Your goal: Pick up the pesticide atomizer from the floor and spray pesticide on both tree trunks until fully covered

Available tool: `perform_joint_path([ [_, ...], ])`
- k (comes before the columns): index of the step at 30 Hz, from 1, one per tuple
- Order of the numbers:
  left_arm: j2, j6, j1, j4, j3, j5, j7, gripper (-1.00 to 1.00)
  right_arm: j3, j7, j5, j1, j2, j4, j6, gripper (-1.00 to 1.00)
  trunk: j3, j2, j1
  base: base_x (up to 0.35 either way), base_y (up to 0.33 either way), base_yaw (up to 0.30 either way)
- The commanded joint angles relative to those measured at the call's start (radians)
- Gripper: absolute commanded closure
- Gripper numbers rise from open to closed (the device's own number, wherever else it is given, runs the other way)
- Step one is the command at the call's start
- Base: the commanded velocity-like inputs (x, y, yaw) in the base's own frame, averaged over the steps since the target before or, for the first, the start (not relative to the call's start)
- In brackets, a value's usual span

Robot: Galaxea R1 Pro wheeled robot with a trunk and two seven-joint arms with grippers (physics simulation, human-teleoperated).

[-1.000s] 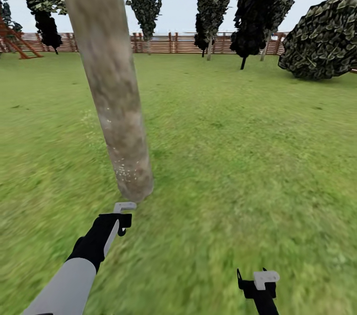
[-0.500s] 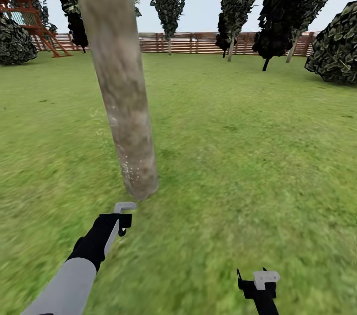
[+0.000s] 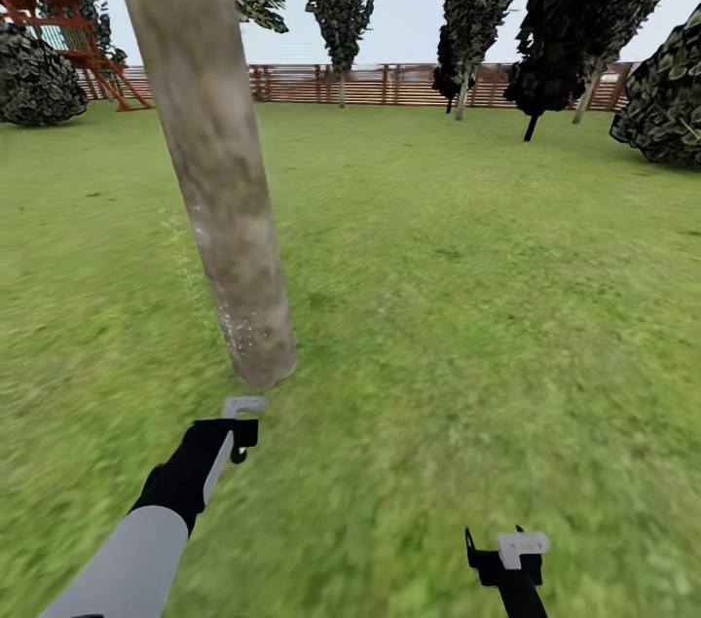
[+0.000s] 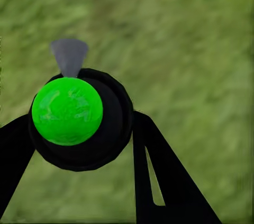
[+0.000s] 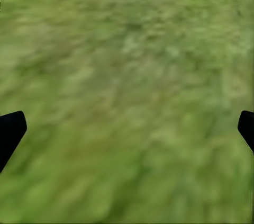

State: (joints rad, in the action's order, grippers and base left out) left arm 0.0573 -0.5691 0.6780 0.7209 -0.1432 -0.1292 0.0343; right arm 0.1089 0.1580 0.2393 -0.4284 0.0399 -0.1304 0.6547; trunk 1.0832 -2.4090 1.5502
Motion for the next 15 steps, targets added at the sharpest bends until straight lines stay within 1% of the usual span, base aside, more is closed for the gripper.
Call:
perform_joint_path([
  [1, -0.003, 0.000, 0.000, 0.000, -0.001, 0.001, -0.001, 1.00, 0.000, 0.000, 0.000, 0.000, 0.000, 0.000, 0.000, -1.00, 0.000, 0.000, 0.000, 0.000, -0.284, 0.270],
  [15, -0.004, 0.000, 0.000, 0.000, -0.001, 0.002, -0.001, 1.00, 0.000, 0.000, 0.000, 0.000, 0.000, 0.000, 0.000, -1.00, 0.000, 0.000, 0.000, 0.000, -0.284, 0.277],
])
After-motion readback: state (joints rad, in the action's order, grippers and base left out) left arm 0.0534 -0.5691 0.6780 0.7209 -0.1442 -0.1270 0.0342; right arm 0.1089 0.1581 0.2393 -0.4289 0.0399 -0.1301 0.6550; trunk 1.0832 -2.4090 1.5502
